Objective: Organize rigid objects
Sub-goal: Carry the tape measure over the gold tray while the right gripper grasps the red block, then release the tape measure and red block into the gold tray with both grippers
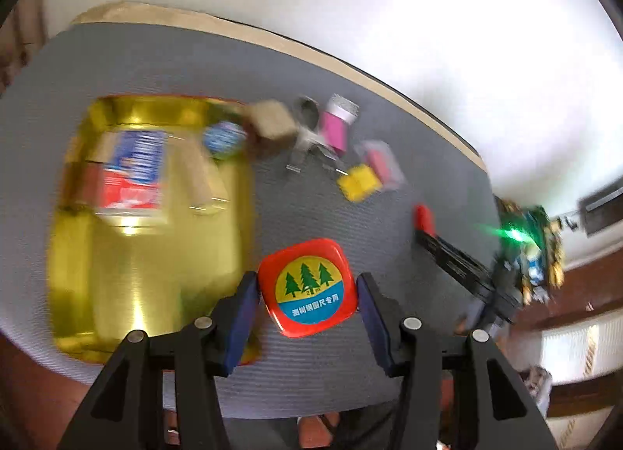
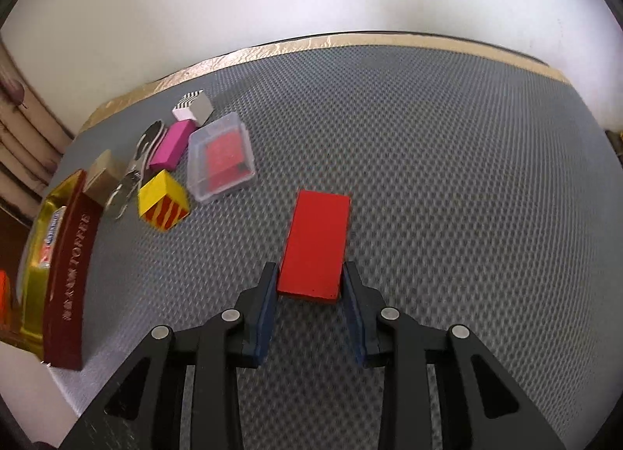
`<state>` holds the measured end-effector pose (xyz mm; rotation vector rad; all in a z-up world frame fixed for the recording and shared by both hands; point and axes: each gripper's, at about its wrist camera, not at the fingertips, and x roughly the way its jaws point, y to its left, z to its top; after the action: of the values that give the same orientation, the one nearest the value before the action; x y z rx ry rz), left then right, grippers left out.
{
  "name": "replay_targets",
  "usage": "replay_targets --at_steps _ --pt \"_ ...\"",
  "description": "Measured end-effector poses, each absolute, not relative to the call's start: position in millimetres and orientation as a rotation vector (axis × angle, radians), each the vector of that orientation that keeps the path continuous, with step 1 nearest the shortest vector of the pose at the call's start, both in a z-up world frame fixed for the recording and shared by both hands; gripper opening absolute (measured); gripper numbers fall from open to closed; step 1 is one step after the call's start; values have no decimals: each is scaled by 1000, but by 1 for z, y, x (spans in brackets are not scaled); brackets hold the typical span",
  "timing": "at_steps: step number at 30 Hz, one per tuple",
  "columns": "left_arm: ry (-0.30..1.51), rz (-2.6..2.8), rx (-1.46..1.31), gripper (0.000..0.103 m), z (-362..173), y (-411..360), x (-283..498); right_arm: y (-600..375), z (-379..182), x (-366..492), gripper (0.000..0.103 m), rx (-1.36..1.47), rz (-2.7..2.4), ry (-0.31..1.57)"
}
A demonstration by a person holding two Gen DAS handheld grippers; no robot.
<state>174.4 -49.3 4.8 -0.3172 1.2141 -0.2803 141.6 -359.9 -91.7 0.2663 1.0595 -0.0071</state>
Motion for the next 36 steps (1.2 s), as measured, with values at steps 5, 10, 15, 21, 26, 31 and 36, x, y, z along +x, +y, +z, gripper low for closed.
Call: replay_targets --at_steps 5,10,15,21,26,31,36 --pt "1212 -133 -318 52 3 8 170 -363 -93 122 29 345 24 1060" --pt "1234 -80 -290 52 -14 25 175 -368 -92 111 29 404 48 1068" --pt "1242 -28 -262 52 -37 30 183 -371 -92 107 29 466 63 1078" --pt "1229 29 -205 52 -54 36 189 -374 -83 97 29 512 75 1079" --pt "1204 48 -170 53 -59 42 189 -357 -71 102 28 527 118 1066" --pt "1172 15 -188 53 -56 48 185 -329 -46 108 28 527 191 1039" --pt "1113 40 -166 53 -36 55 173 -303 -25 116 28 520 253 1020"
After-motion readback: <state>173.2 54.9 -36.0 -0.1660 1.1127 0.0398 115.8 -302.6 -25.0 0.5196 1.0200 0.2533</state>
